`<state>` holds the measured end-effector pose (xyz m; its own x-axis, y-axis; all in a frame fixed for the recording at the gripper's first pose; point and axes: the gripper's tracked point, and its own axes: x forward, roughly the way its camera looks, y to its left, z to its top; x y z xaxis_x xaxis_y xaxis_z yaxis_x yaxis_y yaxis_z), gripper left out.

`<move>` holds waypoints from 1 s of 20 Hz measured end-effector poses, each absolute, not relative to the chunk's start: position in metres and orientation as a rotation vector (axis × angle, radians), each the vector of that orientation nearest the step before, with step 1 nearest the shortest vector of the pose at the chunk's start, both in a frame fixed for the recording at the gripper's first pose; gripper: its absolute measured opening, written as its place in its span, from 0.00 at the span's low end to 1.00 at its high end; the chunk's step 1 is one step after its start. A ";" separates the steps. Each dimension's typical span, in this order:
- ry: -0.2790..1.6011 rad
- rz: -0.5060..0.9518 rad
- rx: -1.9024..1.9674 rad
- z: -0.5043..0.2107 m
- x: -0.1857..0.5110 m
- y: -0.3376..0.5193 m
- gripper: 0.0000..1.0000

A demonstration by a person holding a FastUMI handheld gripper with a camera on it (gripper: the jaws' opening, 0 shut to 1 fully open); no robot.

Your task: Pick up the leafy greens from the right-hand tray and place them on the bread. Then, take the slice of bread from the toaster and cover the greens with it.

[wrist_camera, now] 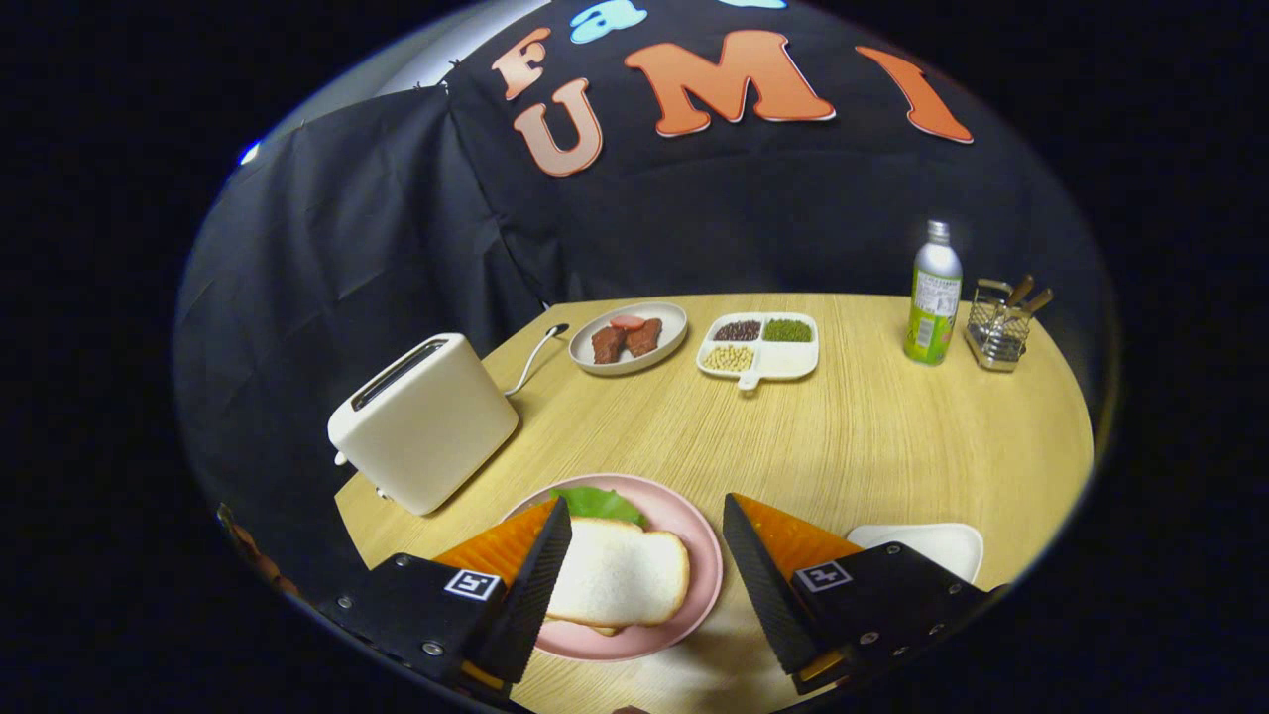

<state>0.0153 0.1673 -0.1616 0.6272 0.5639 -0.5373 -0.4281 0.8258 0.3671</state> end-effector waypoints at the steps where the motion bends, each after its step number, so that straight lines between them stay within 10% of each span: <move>1: 0.638 0.551 0.199 -0.151 0.022 0.163 0.94; 20: 0.084 0.330 0.071 0.000 0.042 0.136 0.99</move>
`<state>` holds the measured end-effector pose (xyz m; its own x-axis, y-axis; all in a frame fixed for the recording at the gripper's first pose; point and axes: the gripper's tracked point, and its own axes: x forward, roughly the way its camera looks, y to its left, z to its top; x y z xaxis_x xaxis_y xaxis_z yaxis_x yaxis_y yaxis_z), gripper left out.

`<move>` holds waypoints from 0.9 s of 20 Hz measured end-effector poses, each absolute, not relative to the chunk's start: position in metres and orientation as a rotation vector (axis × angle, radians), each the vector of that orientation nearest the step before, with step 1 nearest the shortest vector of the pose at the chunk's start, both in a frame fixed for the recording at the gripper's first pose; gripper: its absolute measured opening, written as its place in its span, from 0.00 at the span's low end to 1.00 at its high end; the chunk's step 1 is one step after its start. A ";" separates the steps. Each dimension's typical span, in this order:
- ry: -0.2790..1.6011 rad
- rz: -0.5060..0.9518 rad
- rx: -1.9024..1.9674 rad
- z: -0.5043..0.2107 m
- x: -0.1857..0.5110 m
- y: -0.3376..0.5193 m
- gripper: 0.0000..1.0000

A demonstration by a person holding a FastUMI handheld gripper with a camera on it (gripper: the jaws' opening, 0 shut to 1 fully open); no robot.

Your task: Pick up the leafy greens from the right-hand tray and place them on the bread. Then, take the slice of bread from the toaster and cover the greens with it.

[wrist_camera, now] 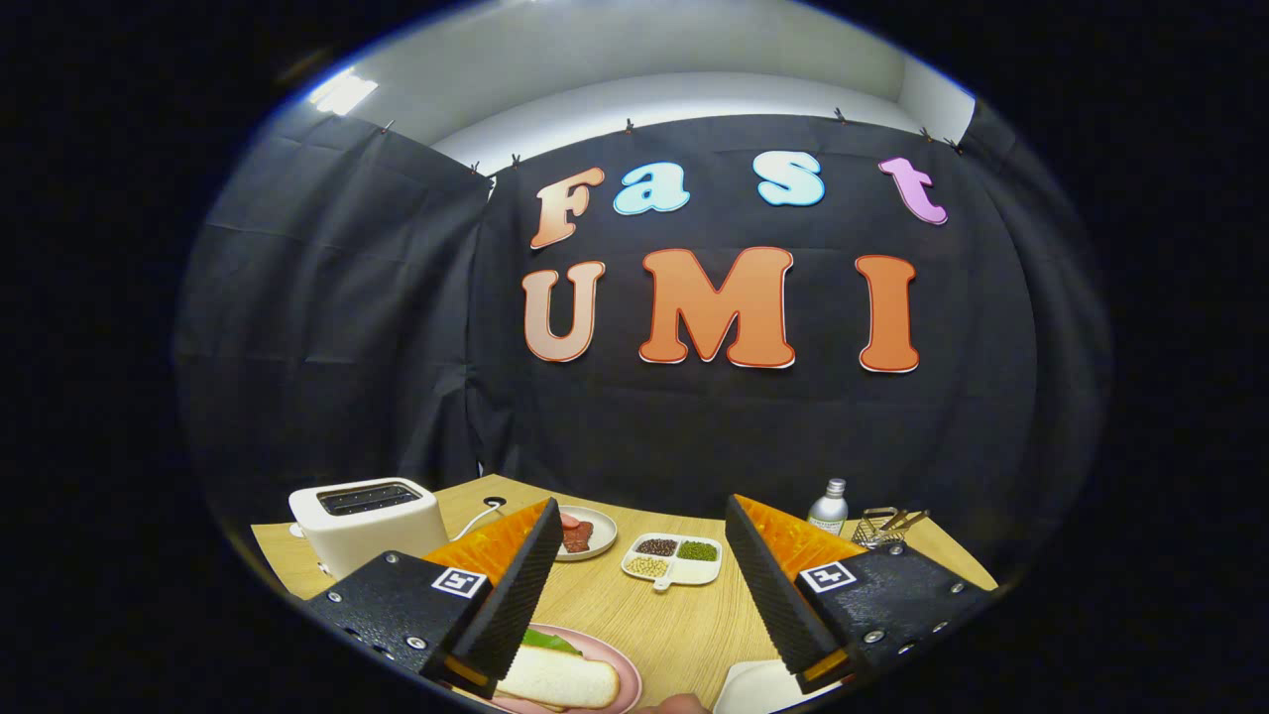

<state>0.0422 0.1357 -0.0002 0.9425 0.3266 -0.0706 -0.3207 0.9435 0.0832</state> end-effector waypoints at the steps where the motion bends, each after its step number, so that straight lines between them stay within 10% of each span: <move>1: 0.078 0.325 0.071 0.001 0.043 0.136 0.99; 18: 0.005 0.294 0.044 0.020 0.043 0.137 0.99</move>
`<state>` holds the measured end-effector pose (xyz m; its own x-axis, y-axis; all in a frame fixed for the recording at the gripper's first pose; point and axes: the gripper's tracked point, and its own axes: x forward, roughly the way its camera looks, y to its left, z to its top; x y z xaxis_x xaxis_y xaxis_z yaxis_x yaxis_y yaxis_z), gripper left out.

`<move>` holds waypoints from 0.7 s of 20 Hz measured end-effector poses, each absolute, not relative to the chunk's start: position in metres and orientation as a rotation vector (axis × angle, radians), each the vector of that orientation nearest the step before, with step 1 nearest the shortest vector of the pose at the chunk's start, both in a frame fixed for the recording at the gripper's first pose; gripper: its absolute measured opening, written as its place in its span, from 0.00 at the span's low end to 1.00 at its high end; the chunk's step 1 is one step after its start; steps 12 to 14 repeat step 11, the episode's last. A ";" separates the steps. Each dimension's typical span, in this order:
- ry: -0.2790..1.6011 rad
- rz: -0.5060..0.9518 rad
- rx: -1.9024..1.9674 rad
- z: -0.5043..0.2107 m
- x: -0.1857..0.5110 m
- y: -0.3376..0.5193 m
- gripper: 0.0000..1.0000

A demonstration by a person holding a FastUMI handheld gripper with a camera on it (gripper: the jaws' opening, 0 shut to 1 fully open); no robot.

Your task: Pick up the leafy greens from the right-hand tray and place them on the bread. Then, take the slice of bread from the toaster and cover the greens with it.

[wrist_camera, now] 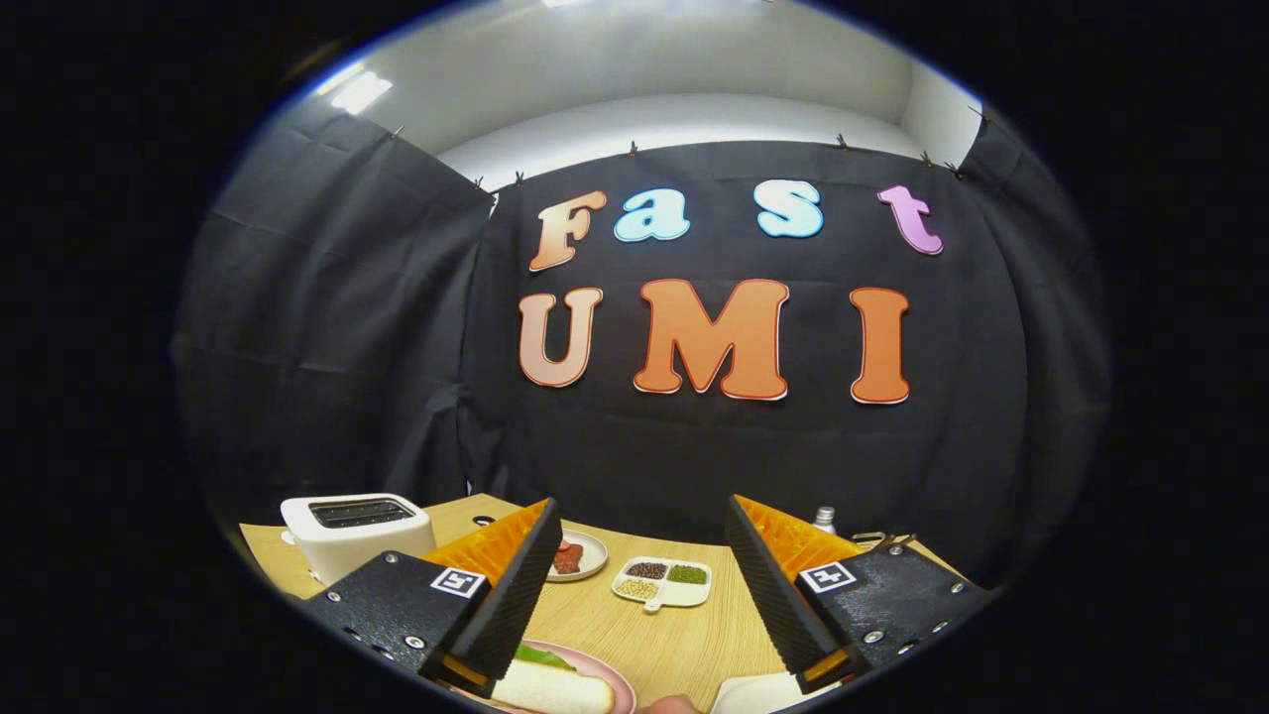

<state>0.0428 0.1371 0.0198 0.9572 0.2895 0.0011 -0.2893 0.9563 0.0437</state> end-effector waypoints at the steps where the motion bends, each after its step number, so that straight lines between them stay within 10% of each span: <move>1: 0.004 0.293 0.042 0.020 0.042 0.137 0.99; 14: 0.005 0.274 0.043 0.017 0.042 0.134 0.99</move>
